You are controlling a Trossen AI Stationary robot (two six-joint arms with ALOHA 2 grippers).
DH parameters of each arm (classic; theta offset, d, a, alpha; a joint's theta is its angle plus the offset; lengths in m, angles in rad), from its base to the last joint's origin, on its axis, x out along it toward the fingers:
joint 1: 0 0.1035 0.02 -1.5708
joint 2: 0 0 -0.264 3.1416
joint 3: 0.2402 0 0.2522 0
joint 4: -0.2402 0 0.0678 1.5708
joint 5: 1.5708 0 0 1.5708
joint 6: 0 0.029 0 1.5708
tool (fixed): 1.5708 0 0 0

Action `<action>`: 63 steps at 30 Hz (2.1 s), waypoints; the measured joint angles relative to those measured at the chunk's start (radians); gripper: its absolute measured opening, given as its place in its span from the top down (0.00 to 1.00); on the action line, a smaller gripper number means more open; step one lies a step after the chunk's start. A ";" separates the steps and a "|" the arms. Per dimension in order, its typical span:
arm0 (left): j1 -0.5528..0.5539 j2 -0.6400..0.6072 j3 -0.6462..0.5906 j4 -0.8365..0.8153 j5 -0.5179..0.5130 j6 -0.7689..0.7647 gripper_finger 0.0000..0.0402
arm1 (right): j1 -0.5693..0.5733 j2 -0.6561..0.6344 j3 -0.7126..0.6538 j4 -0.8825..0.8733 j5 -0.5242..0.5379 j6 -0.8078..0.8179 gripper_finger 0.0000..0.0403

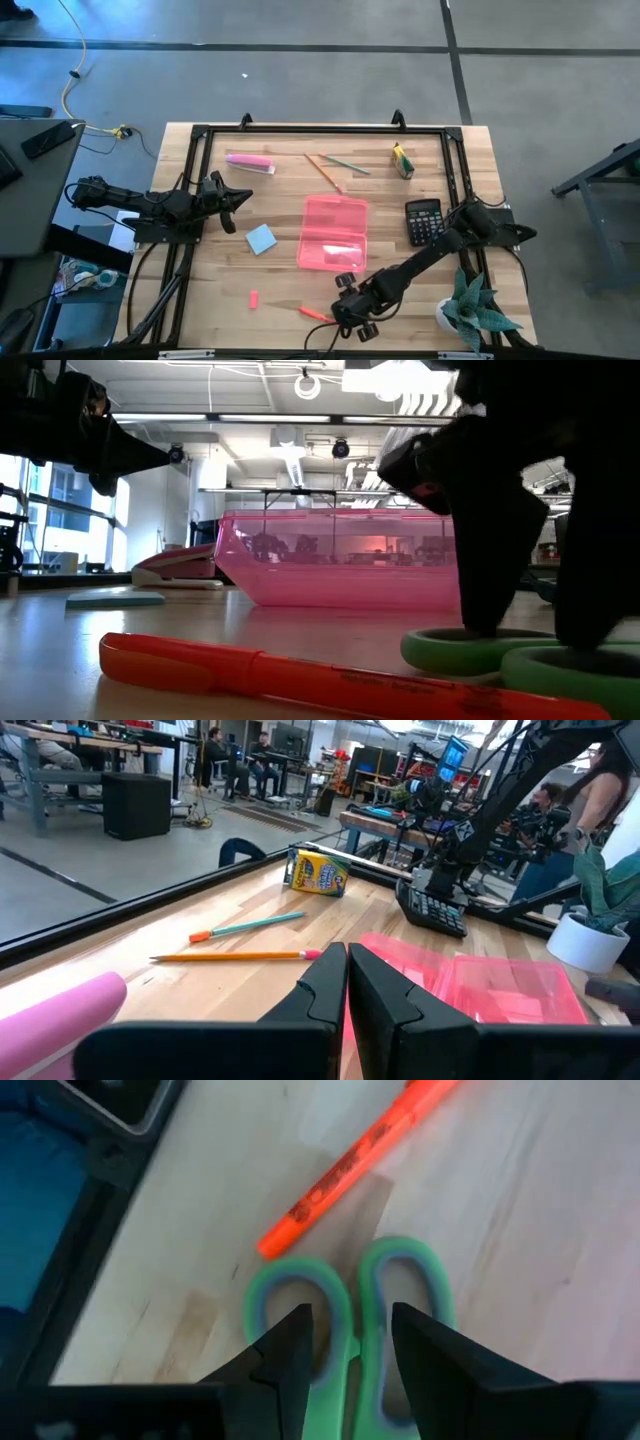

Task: Pack school essentials
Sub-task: Put the scissors into the supply box

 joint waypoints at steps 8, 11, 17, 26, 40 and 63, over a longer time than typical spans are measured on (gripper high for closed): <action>0.000 0.000 0.000 0.000 0.000 0.000 0.99 | 0.000 0.008 0.000 -0.001 -0.007 -0.003 0.68; 0.000 0.000 0.000 0.000 0.000 0.000 0.99 | -0.002 0.015 -0.001 -0.012 -0.015 0.001 0.68; 0.000 0.000 0.000 0.000 0.000 0.000 0.99 | -0.006 0.020 -0.017 0.003 -0.009 0.001 0.68; 0.000 0.000 0.000 0.000 -0.001 0.007 0.99 | -0.007 0.021 -0.018 -0.017 0.006 -0.001 0.78; 0.000 0.000 0.000 0.000 -0.005 0.008 0.99 | -0.006 0.016 -0.019 -0.034 -0.002 0.043 0.82; 0.000 0.000 0.000 0.001 -0.005 0.096 0.99 | -0.070 -0.285 -0.022 0.036 0.177 -0.067 0.83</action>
